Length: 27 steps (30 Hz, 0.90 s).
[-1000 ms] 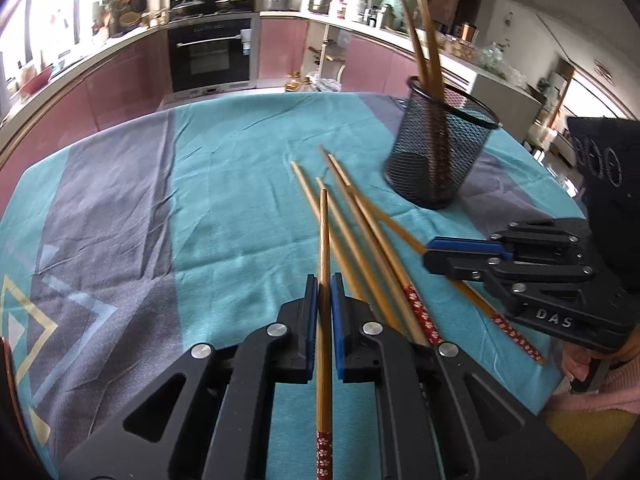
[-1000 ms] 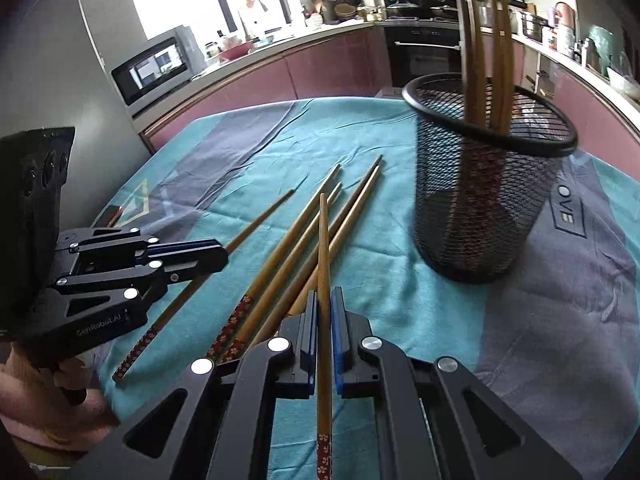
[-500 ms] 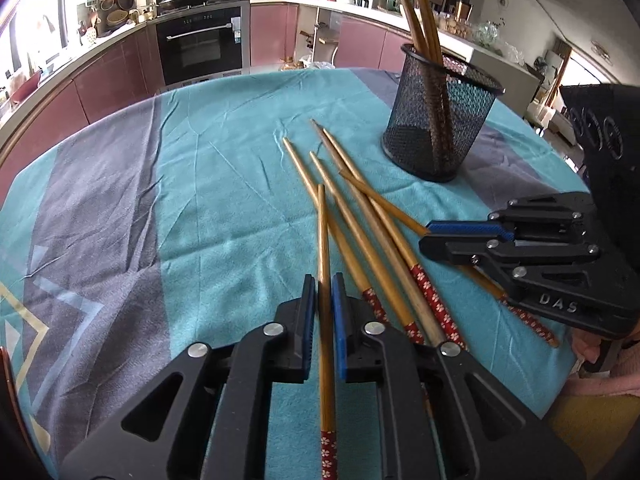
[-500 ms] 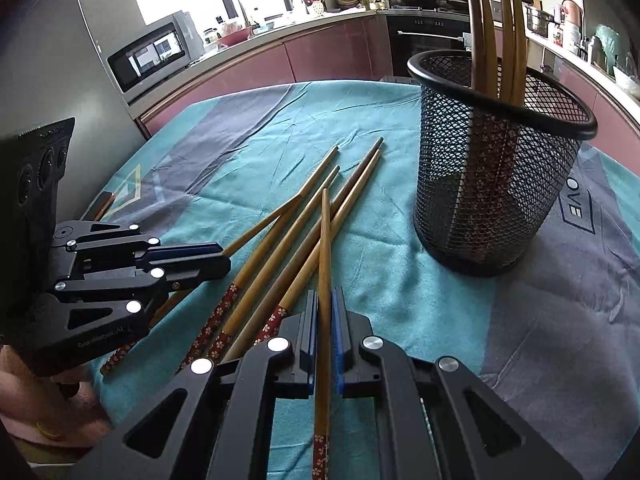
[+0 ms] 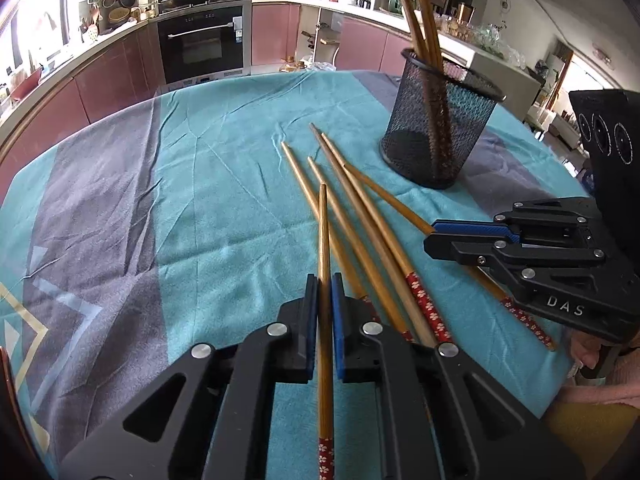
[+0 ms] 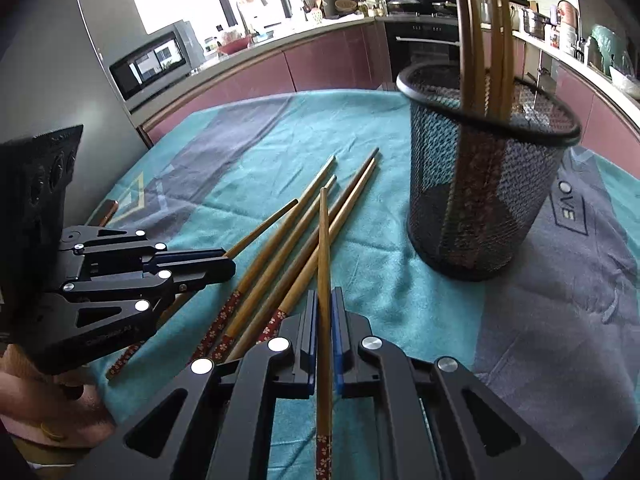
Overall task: Organize utensils
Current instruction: 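Close the right gripper on one wooden chopstick while the left gripper closes on another, then lift the held chopsticks with both grippers and carry them above the mesh cup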
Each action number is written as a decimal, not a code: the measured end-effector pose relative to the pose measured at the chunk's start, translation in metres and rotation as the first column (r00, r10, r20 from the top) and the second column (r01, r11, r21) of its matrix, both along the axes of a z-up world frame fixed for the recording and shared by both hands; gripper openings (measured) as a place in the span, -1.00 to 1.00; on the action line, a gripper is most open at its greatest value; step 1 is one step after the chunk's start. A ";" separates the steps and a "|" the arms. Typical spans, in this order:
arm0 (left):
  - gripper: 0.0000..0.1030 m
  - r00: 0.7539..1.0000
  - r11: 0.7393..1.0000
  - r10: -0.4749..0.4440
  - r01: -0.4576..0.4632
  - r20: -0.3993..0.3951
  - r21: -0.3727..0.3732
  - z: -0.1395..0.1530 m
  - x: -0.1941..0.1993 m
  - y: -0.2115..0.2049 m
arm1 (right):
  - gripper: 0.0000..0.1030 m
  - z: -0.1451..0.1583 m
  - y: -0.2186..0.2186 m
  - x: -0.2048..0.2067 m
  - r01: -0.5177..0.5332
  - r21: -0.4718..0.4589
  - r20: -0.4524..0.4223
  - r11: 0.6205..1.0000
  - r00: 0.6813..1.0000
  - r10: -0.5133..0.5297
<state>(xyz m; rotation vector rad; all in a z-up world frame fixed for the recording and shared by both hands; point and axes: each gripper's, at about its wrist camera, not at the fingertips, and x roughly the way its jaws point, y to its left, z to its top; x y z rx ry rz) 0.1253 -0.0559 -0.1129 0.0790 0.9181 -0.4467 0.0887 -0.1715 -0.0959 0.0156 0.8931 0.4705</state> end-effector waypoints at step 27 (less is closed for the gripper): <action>-0.86 0.982 0.952 -0.102 0.143 0.161 -0.270 0.108 -0.027 0.015 | -0.89 0.085 -0.059 -0.019 0.029 0.204 0.199 0.979 0.977 -0.071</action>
